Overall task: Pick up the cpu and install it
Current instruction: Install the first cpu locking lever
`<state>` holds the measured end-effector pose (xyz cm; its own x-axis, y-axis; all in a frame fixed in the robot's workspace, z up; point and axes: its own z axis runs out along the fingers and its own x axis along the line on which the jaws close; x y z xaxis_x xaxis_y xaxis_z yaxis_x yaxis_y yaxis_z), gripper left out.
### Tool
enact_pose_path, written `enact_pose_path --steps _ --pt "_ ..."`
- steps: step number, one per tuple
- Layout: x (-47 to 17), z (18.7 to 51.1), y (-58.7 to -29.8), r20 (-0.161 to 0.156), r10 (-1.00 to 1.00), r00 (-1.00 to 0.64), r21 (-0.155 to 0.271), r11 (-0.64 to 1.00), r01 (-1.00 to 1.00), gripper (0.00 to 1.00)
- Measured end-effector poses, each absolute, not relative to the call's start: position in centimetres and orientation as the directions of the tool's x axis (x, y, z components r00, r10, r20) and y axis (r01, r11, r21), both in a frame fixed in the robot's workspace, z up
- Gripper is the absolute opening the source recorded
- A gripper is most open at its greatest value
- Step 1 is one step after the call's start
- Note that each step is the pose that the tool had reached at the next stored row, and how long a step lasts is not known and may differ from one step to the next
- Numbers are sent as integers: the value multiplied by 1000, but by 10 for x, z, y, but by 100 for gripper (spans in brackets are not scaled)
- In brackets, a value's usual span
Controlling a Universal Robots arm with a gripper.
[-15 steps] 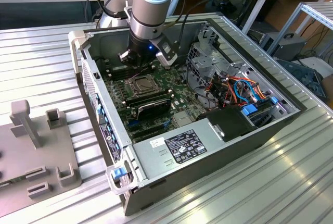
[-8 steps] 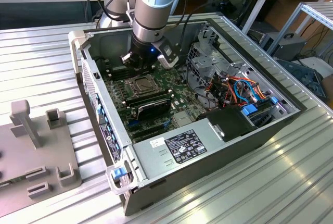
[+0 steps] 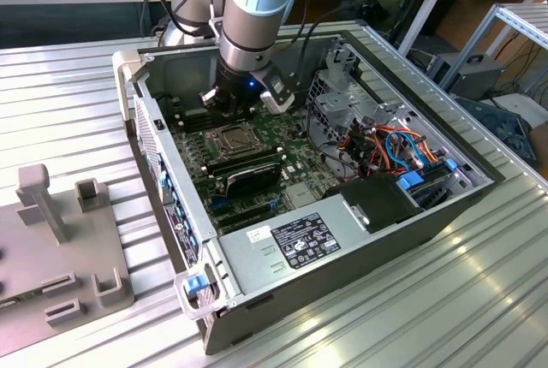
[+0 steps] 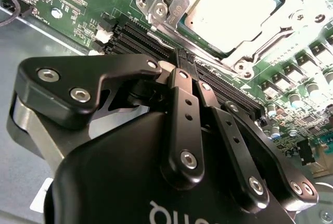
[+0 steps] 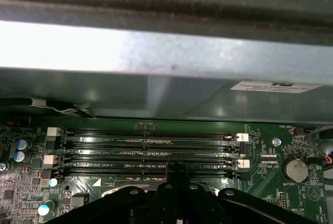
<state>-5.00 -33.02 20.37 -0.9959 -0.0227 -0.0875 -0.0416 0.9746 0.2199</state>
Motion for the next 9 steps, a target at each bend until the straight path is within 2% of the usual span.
enact_pose_path --steps 9 --pt "-48 201 -330 -87 -23 -996 220 975 -41 11"
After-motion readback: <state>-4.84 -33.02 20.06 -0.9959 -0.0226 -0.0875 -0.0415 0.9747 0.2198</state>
